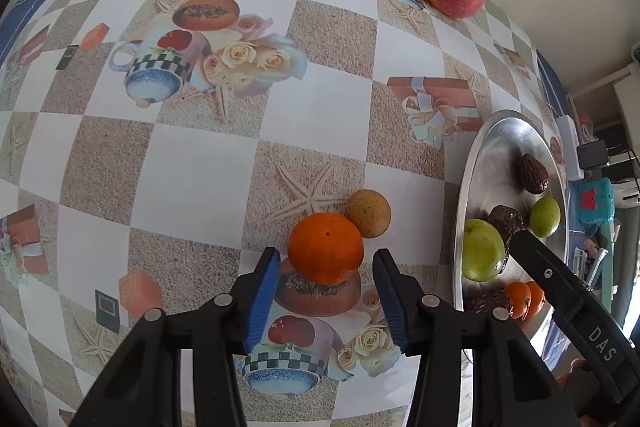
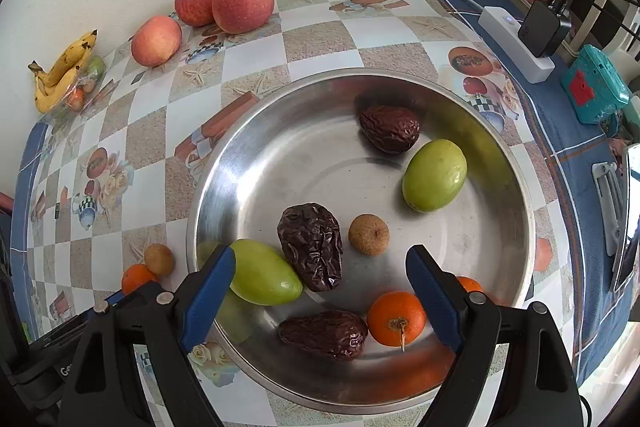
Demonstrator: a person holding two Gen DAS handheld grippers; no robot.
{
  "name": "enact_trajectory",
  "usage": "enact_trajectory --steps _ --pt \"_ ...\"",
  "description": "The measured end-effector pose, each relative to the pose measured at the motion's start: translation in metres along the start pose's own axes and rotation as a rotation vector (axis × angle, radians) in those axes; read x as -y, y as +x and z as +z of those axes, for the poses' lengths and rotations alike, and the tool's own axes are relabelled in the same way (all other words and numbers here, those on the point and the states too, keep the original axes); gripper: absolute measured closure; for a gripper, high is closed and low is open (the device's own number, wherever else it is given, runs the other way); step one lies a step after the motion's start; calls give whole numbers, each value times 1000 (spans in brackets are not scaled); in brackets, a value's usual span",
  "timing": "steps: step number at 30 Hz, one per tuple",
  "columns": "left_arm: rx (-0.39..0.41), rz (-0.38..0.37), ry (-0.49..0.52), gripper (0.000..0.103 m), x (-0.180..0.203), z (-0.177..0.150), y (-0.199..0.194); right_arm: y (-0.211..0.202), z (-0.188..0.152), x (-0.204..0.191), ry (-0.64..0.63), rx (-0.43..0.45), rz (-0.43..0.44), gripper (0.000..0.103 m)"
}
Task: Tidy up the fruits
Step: 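Grasp the orange with the left tool while the right tool grasps the brown kiwi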
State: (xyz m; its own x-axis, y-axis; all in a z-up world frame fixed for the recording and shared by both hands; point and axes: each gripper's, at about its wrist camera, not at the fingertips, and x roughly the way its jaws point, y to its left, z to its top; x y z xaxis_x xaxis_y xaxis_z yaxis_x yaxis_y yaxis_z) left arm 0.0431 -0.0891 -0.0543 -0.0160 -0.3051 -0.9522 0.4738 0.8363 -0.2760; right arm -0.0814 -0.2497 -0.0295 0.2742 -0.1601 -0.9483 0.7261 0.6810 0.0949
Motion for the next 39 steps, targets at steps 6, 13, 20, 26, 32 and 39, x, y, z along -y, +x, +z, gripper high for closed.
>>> enact_trajectory --steps 6,13,20,26,32,39 --pt "-15 2 -6 62 0 2 3 1 -1 -2 -9 -6 -2 15" --pt "-18 -8 -27 64 -6 3 -1 2 -1 -2 -10 -9 -3 15" --pt "45 -50 -167 64 -41 15 -23 0 0 -10 -32 6 25 15" --pt "153 -22 -282 64 -79 21 -53 -13 1 -45 -160 85 106 16" --pt "179 -48 -355 64 -101 22 -60 -13 -12 -90 -300 96 162 41" --pt "167 -60 -355 64 -101 22 -58 2 -24 -126 -409 73 204 57"
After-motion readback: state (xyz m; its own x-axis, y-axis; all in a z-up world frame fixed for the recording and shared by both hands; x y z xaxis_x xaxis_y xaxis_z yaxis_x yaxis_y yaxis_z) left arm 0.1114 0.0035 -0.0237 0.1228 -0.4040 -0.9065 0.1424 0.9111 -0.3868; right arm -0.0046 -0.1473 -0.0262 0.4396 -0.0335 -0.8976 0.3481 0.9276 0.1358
